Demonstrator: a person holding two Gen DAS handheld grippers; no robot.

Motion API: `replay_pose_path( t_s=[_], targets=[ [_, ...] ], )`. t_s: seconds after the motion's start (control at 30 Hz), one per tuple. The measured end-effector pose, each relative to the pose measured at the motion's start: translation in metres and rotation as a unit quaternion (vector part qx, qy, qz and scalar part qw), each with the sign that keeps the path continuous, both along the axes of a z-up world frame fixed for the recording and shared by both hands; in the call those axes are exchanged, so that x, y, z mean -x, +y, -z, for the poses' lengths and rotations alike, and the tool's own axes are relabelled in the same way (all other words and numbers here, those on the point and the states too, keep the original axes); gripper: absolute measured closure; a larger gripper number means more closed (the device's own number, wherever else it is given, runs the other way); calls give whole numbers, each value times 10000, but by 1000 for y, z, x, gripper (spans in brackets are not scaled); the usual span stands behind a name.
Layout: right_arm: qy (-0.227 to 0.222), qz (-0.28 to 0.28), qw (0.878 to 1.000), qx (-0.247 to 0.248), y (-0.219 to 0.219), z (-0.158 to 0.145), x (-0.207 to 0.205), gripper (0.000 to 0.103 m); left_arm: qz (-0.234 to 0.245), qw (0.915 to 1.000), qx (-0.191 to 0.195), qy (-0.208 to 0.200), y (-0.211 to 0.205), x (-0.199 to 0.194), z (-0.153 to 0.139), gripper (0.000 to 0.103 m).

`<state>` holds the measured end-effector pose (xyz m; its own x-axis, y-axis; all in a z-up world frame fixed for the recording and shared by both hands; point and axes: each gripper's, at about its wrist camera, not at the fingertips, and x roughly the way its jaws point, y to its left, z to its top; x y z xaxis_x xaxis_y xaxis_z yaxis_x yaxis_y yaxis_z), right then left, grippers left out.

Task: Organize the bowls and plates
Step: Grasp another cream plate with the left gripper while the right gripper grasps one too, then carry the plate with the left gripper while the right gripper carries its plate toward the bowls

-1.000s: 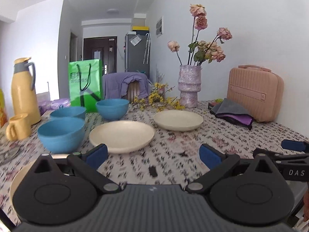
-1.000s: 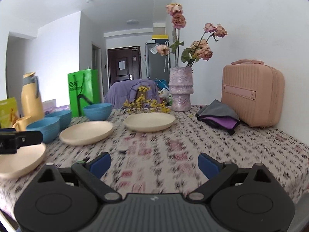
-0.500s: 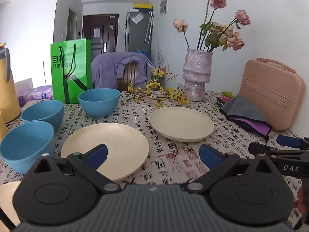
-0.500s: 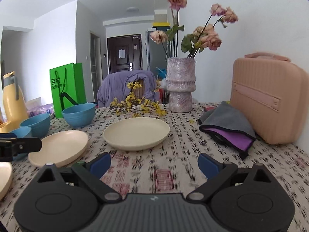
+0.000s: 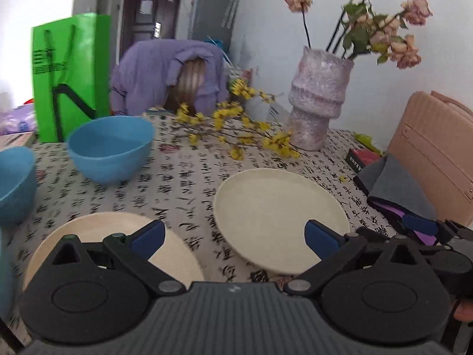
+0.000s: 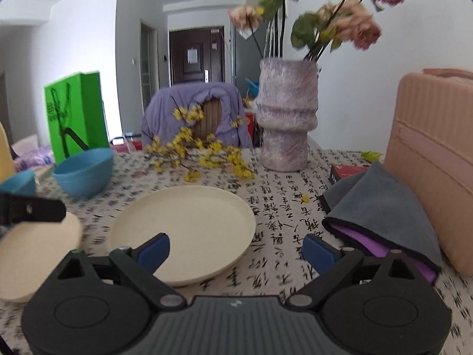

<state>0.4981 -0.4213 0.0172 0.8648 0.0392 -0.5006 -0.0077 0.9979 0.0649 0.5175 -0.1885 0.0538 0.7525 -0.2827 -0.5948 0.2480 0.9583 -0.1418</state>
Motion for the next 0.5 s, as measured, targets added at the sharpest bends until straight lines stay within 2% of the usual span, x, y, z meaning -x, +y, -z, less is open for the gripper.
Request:
replay_pose_path(
  t_s=[0.1,0.17,0.23,0.3,0.33,0.4,0.43,0.5],
  targets=[
    [240,69,9996,-163,-8,11,-31,11,-23,9997,-174,157,-14,-30,13,9],
    [380,88,9989,-257,-12,20,-48,19,12,9994,-272,228,-23,-49,23,21],
    [478,124,9983,-294,-14,28,-63,24,57,9989,-309,360,-30,-67,34,27],
    [560,177,9979,-283,-14,36,-74,37,21,9982,-296,519,-35,-81,45,32],
    [613,164,9975,-314,-14,39,-79,40,-16,9977,-322,598,-36,-87,49,35],
    [704,108,9967,-400,-15,46,-84,58,-83,9967,-334,731,-38,-96,58,36],
    [750,81,9963,-410,-14,49,-86,63,-120,9963,-322,791,-38,-99,61,37],
    [708,17,9965,-439,-14,50,-86,80,-78,9956,-318,872,-39,-103,66,44]
  ],
)
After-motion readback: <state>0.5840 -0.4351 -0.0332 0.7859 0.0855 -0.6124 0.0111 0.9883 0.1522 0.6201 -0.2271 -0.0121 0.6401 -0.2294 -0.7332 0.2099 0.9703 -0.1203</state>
